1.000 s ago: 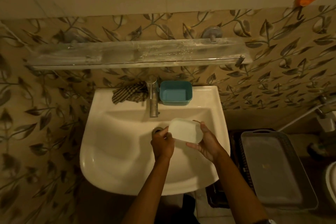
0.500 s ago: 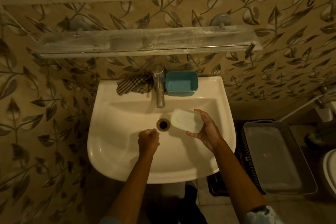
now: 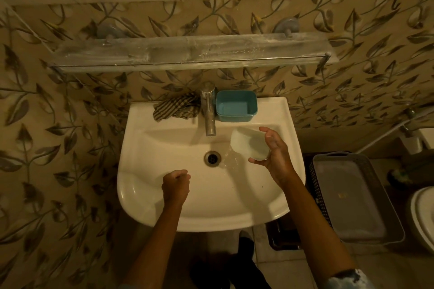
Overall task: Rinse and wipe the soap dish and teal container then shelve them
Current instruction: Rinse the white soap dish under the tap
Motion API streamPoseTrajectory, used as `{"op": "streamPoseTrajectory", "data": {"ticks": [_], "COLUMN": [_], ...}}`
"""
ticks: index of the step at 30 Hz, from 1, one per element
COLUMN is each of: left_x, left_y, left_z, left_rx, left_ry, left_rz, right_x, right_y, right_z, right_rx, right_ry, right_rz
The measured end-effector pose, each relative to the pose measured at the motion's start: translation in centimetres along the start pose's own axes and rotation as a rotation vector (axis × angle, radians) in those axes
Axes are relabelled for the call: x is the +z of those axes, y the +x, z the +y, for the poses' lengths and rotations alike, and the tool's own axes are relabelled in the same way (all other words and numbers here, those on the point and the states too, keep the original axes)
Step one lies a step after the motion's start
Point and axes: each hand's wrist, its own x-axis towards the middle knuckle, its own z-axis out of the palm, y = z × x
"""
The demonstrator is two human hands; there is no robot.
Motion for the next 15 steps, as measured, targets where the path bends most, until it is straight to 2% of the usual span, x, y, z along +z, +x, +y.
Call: {"op": "streamPoseTrajectory", "data": {"ticks": [8, 15], "left_x": [0.2, 0.1], "left_y": [-0.2, -0.2], "left_z": [-0.3, -0.1], "left_rx": [0.005, 0.018], "left_ry": [0.004, 0.002], "left_rz": [-0.018, -0.03], "right_x": [-1.0, -1.3], "right_y": [-0.6, -1.2], "right_z": [-1.9, -4.1], "right_rx": [-0.122, -0.267], "right_ry": [-0.103, -0.218], "right_rz": [0.033, -0.013]}}
